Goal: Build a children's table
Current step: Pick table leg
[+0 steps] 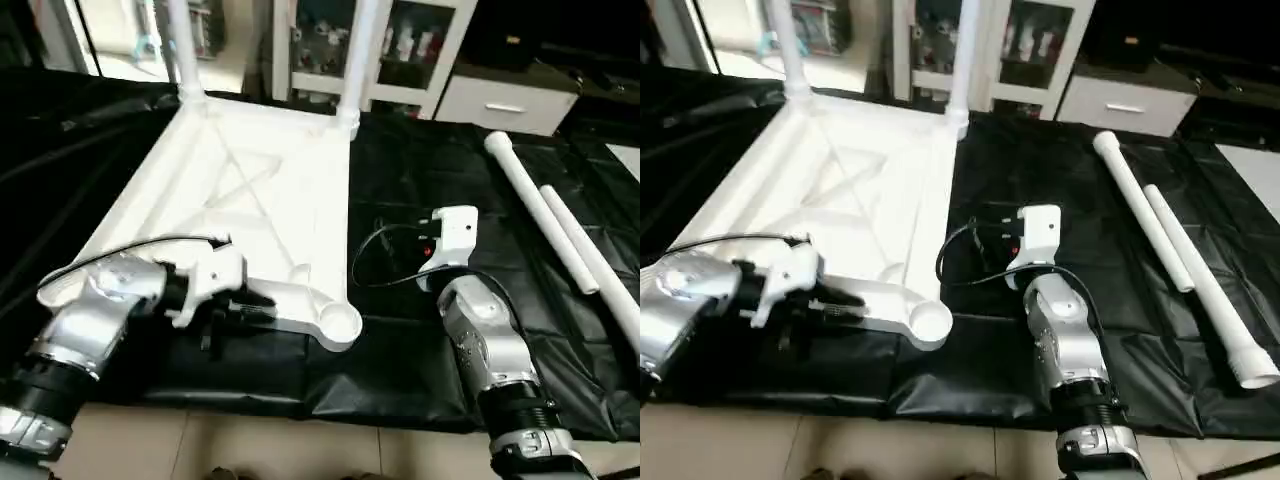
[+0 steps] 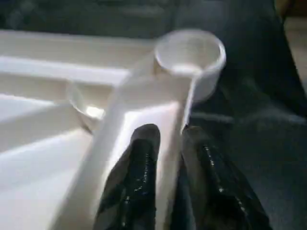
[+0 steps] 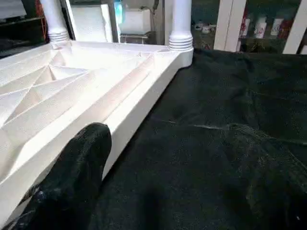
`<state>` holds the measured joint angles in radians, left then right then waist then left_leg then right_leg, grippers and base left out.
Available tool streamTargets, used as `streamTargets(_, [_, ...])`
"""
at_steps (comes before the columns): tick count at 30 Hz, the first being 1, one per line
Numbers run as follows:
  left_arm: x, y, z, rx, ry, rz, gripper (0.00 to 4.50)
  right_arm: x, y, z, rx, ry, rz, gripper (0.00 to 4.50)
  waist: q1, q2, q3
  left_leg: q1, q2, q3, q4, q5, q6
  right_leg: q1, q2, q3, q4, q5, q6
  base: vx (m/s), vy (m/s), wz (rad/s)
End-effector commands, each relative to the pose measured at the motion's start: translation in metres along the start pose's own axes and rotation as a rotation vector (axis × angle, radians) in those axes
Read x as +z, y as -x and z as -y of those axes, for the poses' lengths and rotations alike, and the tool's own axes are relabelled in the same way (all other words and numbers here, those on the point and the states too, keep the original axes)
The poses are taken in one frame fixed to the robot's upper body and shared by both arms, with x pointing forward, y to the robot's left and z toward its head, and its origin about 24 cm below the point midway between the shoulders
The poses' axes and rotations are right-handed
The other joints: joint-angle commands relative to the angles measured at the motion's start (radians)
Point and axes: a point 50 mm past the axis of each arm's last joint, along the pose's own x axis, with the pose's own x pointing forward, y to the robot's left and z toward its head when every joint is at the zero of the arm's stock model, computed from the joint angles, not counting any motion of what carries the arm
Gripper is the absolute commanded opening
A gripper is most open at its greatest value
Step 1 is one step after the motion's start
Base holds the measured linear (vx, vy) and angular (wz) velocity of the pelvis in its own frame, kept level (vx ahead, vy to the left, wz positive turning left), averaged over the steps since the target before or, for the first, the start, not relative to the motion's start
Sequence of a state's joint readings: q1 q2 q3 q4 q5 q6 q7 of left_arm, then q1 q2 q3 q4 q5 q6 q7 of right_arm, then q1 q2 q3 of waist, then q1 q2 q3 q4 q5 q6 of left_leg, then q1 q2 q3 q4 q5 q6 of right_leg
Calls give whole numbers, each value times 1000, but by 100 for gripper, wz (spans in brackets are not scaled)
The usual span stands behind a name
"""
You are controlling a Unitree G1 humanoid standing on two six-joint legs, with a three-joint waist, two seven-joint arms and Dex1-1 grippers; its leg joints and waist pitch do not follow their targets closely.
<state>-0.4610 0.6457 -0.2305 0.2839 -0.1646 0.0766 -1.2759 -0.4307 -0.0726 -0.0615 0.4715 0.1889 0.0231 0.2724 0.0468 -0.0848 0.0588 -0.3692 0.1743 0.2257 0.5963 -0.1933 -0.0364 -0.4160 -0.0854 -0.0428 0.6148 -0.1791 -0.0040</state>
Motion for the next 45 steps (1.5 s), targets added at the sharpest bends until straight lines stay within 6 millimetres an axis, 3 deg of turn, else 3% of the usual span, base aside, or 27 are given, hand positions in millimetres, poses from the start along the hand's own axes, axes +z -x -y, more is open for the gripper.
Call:
streamTargets(1, [16, 3, -8, 46, -20, 69, 140, 2, 3, 5, -6, -6, 3, 403, 0, 27, -62, 35, 59, -33, -85, -265, -73, 32, -58, 45, -59, -172, -214, 0, 0, 0])
streamTargets(8, [47, 6, -39, 495, 78, 333, 185, 11, 7, 5, 6, 57, -10, 403, 13, 22, -67, 24, 57, -34, -76, -186, -47, 48, -57, 45, -48, -53, -223, 0, 0, 0])
streamTargets(13, [39, -8, -23, 873, 391, 543, 185, 34, 27, 13, -113, 334, 4, 403, 16, 12, -65, 14, 64, -34, -70, -148, -38, 59, -58, 45, -53, 4, -231, 0, 0, 0])
streamTargets(17, [30, -20, -3, 974, 449, 512, 185, 41, 42, 19, -177, 360, 26, 403, 7, 9, -59, 17, 61, -41, -78, -235, -24, 44, -45, 41, -78, -223, -130, 0, 0, 0])
streamTargets(18, [28, -24, 3, 1014, 439, 477, 185, 39, 46, 23, -213, 325, 19, 403, -1, -8, -58, 21, 67, -46, -80, -275, -43, 37, -30, 34, -84, -257, -99, 0, 0, 0])
streamTargets(21, [28, -27, 9, 1080, 440, 444, 185, 37, 53, 27, -251, 271, 5, 403, -25, 33, -52, 63, 165, -111, -137, -371, -68, 20, 6, -8, -55, -171, -127, -2, -26, 5])
streamTargets(22, [29, -27, 10, 1145, 429, 423, 185, 37, 54, 25, -262, 238, 12, 403, -34, 39, -53, 65, 234, -138, -171, -364, -38, 18, -3, -25, -10, -107, -137, -7, -77, 16])
streamTargets(23, [28, -28, 10, 1159, 434, 417, 185, 38, 54, 24, -265, 228, 17, 403, -40, 39, -55, 64, 256, -144, -179, -313, 18, 11, -14, -34, 26, -69, -145, -4, -124, 11])
streamTargets(25, [26, -29, 10, 1196, 427, 396, 185, 41, 52, 22, -264, 213, 36, 403, -43, 31, -52, 27, 203, -170, -177, -327, 124, 34, -22, -31, 26, -82, -173, -11, -183, 15])
streamTargets(26, [25, -30, 10, 1196, 431, 390, 185, 42, 51, 21, -261, 220, 39, 403, -46, 10, -57, -7, 123, -144, -131, -347, 231, 54, -46, -36, -25, -100, -359, -31, -226, 32])
streamTargets(27, [24, -31, 10, 1197, 432, 388, 185, 42, 51, 21, -261, 223, 39, 403, -42, 2, -58, -22, 69, -115, -90, -357, 229, 61, -48, -47, -63, -149, -421, -41, -246, 38])
streamTargets(28, [24, -33, 9, 1195, 425, 378, 185, 41, 50, 22, -263, 229, 34, 403, -12, -6, -67, -27, -33, -43, 120, -264, 187, 75, -109, -73, -161, -388, -448, -41, -246, 38])
streamTargets(29, [25, -34, 10, 1196, 420, 371, 185, 41, 50, 22, -266, 231, 29, 403, -4, -8, -64, -37, -24, -38, 168, -215, 166, 77, -132, -77, -181, -466, -435, -42, -212, 33])
streamTargets(30, [25, -36, 10, 1191, 410, 363, 185, 41, 51, 23, -272, 231, 26, 403, -7, -11, -57, -81, 2, -51, 183, -182, 146, 100, -148, -90, -168, -495, -365, -35, -153, 29])
streamTargets(31, [26, -38, 10, 1186, 404, 358, 185, 41, 51, 24, -276, 230, 26, 403, -5, 5, -58, -81, 11, -57, 171, -181, 140, 106, -147, -106, -164, -490, -325, -35, -153, 29])
streamTargets(32, [29, -44, 11, 1159, 397, 357, 185, 43, 53, 27, -291, 217, 26, 403, -26, 47, -66, 22, 87, -84, 31, -193, 130, 77, -47, -151, -160, -360, -184, -51, -164, 19])
streamTargets(33, [29, -44, 11, 1158, 396, 357, 185, 43, 53, 27, -292, 216, 26, 403, -29, 62, -70, 52, 249, -196, -66, -178, 191, 55, -11, -167, -52, -307, -98, -53, -216, 14])
streamTargets(34, [30, -46, 11, 1150, 392, 358, 185, 43, 54, 28, -296, 212, 25, 403, -27, 61, -88, 107, 361, -243, -85, -11, 204, -58, -18, -105, 146, -281, -20, -53, -216, 14])
streamTargets(35, [32, -47, 11, 1146, 382, 357, 185, 43, 55, 29, -301, 204, 24, 403, -18, 70, -80, 82, 298, -201, -69, 161, 256, -98, -24, -50, 190, -208, -43, -36, -213, 19])
streamTargets(36, [33, -49, 12, 1138, 369, 354, 185, 42, 55, 29, -306, 202, 21, 403, -22, 60, -79, 75, 278, -184, -60, 206, 312, -99, -30, -24, 180, -162, -68, -49, -216, 15])
streamTargets(37, [34, -50, 11, 1134, 359, 348, 185, 41, 56, 29, -309, 200, 18, 403, -20, 50, -82, 56, 211, -142, -51, 213, 386, -71, -17, -5, 126, -67, -162, -49, -216, 15])
streamTargets(38, [34, -51, 11, 1133, 351, 342, 185, 39, 57, 29, -318, 186, 16, 403, -24, 24, -86, 21, 121, -97, -25, 87, 404, -23, -19, 1, 62, 83, -345, -52, -283, 3])
streamTargets(39, [34, -51, 10, 1140, 354, 342, 185, 38, 57, 29, -326, 169, 14, 403, -18, 14, -79, -26, 15, -48, 45, -9, 378, 5, -16, -1, -9, 109, -471, -65, -304, 0])
streamTargets(40, [34, -51, 10, 1140, 354, 342, 185, 38, 57, 29, -326, 169, 14, 403, 26, -30, -96, -57, -62, -28, 254, -275, 245, 45, -74, 32, -85, -25, -558, -65, -304, 0])
streamTargets(41, [34, -51, 8, 1153, 362, 340, 185, 36, 58, 28, -324, 176, -4, 403, 20, -23, -77, -85, -48, -53, 274, -283, 136, 59, -96, 34, -78, -110, -531, -85, -272, -2])
streamTargets(43, [32, -50, 6, 1161, 372, 335, 185, 33, 59, 26, -319, 180, -24, 403, 6, 1, -77, -59, -46, -73, 247, -314, 84, 64, -116, 24, -108, -293, -397, -87, -233, -6])
streamTargets(45, [32, -52, 7, 1146, 372, 340, 185, 29, 61, 25, -320, 154, -48, 403, -13, 76, -76, 8, 48, -120, 82, -227, 115, 73, -72, -49, -165, -399, -164, -97, -191, -2])
